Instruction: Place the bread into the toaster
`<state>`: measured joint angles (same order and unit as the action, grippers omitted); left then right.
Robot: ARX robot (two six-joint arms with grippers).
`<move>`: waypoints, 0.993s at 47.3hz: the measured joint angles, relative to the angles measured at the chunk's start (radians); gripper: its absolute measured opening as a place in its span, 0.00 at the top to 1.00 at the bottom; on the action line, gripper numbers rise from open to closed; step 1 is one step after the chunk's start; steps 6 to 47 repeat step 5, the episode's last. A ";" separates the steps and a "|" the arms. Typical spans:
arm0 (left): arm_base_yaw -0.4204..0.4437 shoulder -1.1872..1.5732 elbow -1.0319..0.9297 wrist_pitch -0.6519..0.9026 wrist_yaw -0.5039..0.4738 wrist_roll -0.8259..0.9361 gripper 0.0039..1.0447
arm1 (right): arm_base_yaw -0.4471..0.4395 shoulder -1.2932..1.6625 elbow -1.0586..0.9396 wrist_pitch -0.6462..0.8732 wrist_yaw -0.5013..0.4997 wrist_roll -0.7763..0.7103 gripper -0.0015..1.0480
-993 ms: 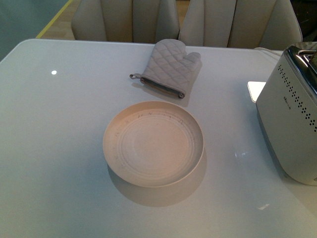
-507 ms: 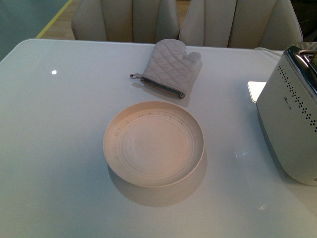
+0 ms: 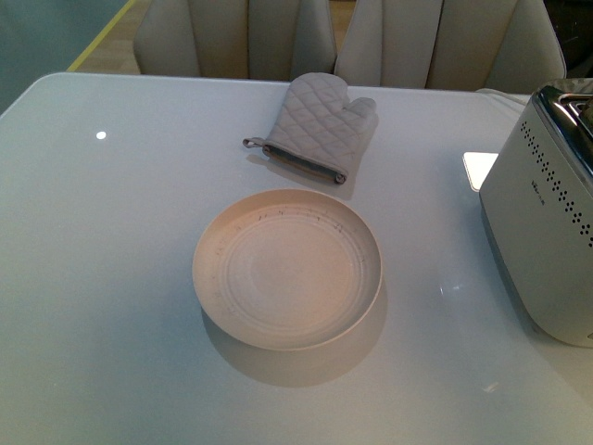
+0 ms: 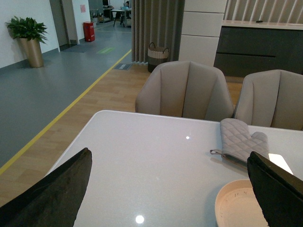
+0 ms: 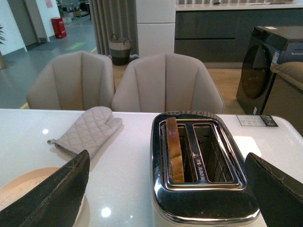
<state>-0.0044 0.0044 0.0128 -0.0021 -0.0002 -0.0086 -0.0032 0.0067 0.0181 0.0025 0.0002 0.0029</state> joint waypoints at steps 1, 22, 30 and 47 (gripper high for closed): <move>0.000 0.000 0.000 0.000 0.000 0.000 0.06 | 0.000 0.000 0.000 0.000 0.000 0.000 0.09; 0.000 0.000 0.000 0.000 0.000 0.000 0.06 | 0.000 0.000 0.000 0.000 0.000 0.000 0.09; 0.000 0.000 0.000 0.000 0.000 0.000 0.06 | 0.000 0.000 0.000 0.000 0.000 0.000 0.09; 0.000 0.000 0.000 0.000 0.000 0.000 0.06 | 0.000 0.000 0.000 0.000 0.000 0.000 0.09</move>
